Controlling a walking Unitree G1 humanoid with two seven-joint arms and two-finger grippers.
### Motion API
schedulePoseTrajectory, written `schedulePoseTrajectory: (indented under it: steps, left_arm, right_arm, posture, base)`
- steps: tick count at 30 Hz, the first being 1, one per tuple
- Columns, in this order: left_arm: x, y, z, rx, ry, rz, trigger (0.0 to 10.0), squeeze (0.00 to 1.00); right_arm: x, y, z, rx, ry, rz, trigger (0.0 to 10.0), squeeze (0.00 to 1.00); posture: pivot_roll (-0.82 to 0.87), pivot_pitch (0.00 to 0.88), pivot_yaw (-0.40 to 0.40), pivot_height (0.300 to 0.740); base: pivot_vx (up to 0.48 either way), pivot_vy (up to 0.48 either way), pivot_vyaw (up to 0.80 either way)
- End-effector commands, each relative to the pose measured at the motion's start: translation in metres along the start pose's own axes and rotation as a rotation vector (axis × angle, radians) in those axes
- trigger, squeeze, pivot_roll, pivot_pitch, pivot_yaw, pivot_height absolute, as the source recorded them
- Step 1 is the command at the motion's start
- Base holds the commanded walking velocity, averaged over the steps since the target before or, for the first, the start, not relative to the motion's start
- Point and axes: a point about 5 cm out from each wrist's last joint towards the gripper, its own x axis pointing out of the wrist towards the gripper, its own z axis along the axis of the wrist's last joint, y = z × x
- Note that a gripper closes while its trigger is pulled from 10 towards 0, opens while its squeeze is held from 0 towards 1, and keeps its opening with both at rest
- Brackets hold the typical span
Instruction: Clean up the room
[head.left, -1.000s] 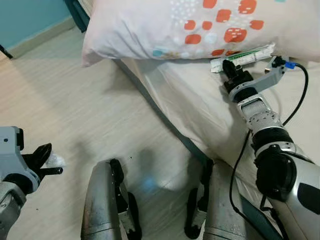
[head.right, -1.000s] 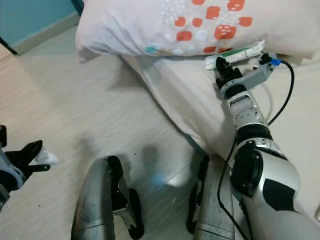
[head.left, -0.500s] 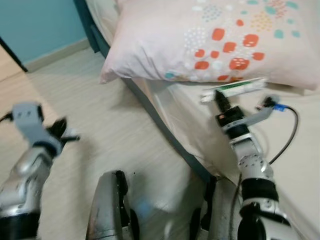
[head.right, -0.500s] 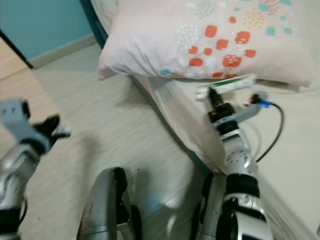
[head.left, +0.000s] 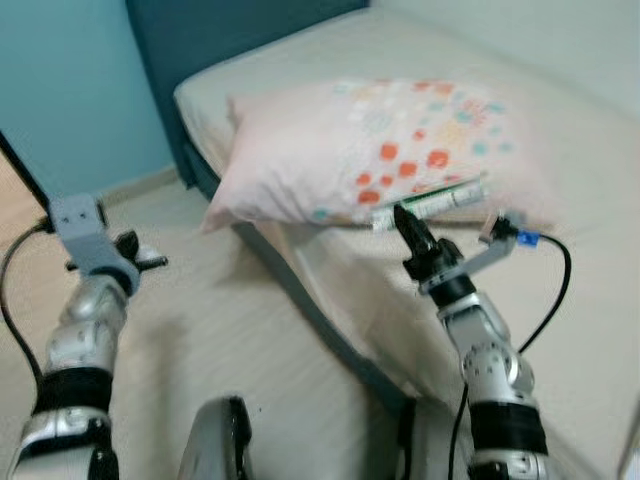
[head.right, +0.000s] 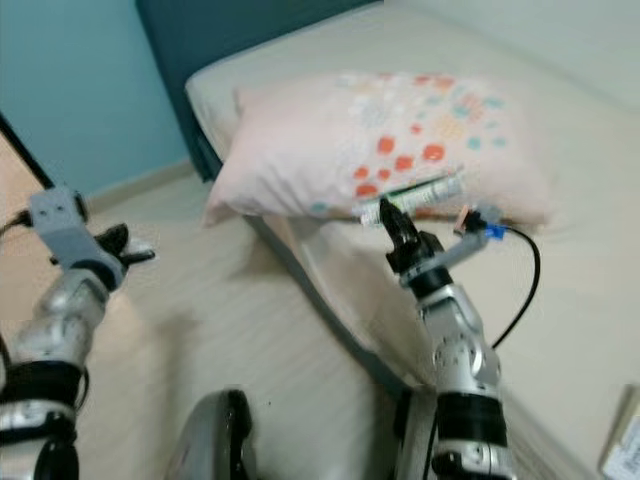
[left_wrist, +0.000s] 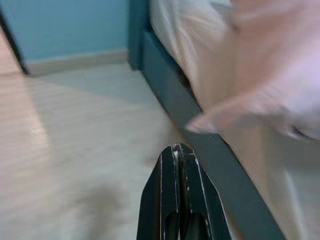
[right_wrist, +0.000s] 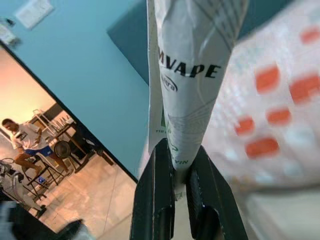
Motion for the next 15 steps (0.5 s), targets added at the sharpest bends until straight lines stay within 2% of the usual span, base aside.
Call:
schedulePoseTrajectory:
  steps: [1, 3, 6, 7, 9, 11, 12, 15]
  left_arm:
    - [-0.003, 0.004, -0.017, 0.004, 0.044, 0.016, 10.0, 0.00]
    - [-0.010, 0.008, -0.042, 0.002, 0.112, 0.023, 10.0, 0.00]
    - [-0.011, 0.009, -0.048, 0.014, 0.124, 0.023, 10.0, 0.00]
    - [-0.016, 0.011, -0.064, 0.039, 0.175, 0.031, 10.0, 0.00]
    - [-0.016, 0.011, -0.064, 0.039, 0.175, 0.031, 10.0, 0.00]
    - [-0.030, 0.018, -0.096, 0.075, 0.288, 0.062, 10.0, 0.00]
    - [-0.030, 0.018, -0.096, 0.075, 0.288, 0.062, 10.0, 0.00]
    - [-0.054, 0.031, -0.133, 0.107, 0.434, 0.118, 10.0, 0.00]
  right_arm:
    - [-0.001, -0.003, -0.008, -0.010, 0.041, -0.016, 0.0, 0.00]
    - [0.001, -0.004, -0.018, -0.018, 0.087, -0.020, 0.0, 0.00]
    - [0.000, -0.005, -0.021, -0.023, 0.104, -0.027, 0.0, 0.00]
    - [-0.003, -0.007, -0.030, -0.027, 0.138, -0.046, 0.0, 0.00]
    - [-0.003, -0.007, -0.030, -0.027, 0.138, -0.046, 0.0, 0.00]
    - [-0.014, -0.015, -0.048, -0.033, 0.215, -0.089, 0.0, 0.00]
    - [-0.014, -0.015, -0.048, -0.033, 0.215, -0.089, 0.0, 0.00]
    - [-0.041, -0.035, -0.075, -0.042, 0.339, -0.188, 0.0, 0.00]
  posture:
    - [0.08, 0.000, 0.003, 0.549]
    - [0.07, 0.000, 0.006, 0.564]
    - [0.07, 0.000, 0.006, 0.569]
    - [0.07, 0.000, 0.002, 0.574]
    - [0.07, 0.000, 0.002, 0.574]
    - [0.04, 0.000, -0.006, 0.584]
    - [0.04, 0.000, -0.006, 0.584]
    - [0.04, 0.000, -0.015, 0.598]
  base:
    - [-0.480, 0.000, 0.00]
    - [-0.240, 0.000, 0.00]
    - [0.000, 0.000, 0.00]
    - [0.000, 0.000, 0.00]
    - [0.000, 0.000, 0.00]
    - [0.000, 0.000, 0.00]
    - [0.000, 0.000, 0.00]
    - [0.000, 0.000, 0.00]
